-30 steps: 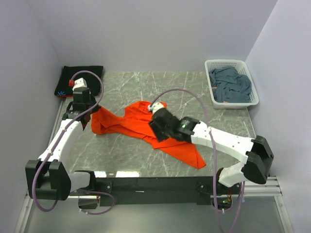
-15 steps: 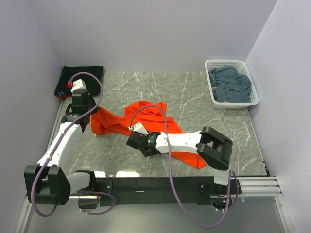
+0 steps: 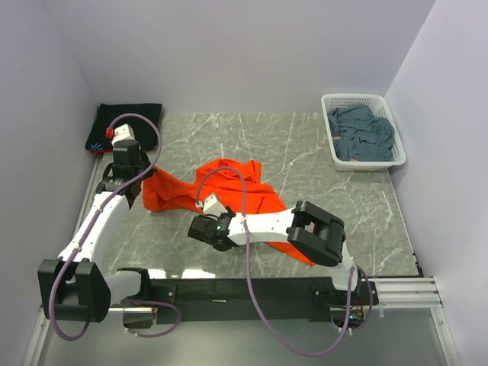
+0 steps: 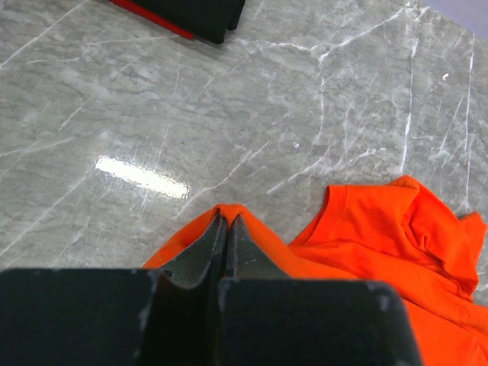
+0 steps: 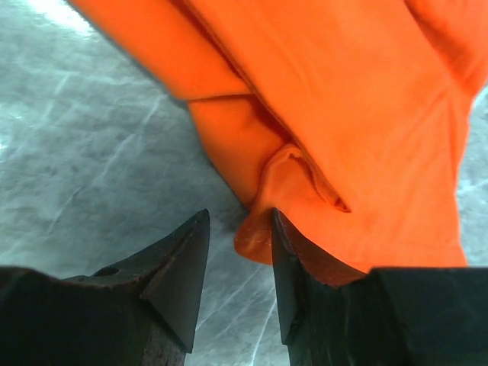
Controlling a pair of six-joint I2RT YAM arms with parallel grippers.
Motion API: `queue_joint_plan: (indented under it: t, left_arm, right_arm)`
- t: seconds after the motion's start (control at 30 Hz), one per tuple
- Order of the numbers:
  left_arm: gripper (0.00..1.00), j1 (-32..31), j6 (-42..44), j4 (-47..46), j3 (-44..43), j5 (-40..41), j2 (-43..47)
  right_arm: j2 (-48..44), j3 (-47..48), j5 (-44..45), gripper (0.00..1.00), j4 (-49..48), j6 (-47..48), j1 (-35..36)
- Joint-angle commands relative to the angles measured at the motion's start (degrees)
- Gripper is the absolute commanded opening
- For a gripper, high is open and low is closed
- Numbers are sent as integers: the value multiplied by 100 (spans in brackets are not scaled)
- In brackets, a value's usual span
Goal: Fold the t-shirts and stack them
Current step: Flatten the tshirt out
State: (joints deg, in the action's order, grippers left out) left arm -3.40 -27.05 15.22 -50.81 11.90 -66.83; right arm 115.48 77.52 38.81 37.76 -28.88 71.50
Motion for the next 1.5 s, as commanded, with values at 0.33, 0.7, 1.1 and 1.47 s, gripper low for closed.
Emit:
queue_joint_plan:
  t: [0.33,0.7,1.1,1.47]
  left_arm:
    - [1,41,-2,-213,0,102,144]
    - [1,50,7,-213,9,84,152]
    - [1,50,15,-204,9,58,135]
    - [1,50,24,-204,1,14,91]
  right_arm:
    - [-61,-131,698,39,443,-328,74]
    - [-465,-35,839,28,680,-320,118]
    - [-465,-26,953,32,663,-258,30]
    - [-140,-8,716,36,294,23,4]
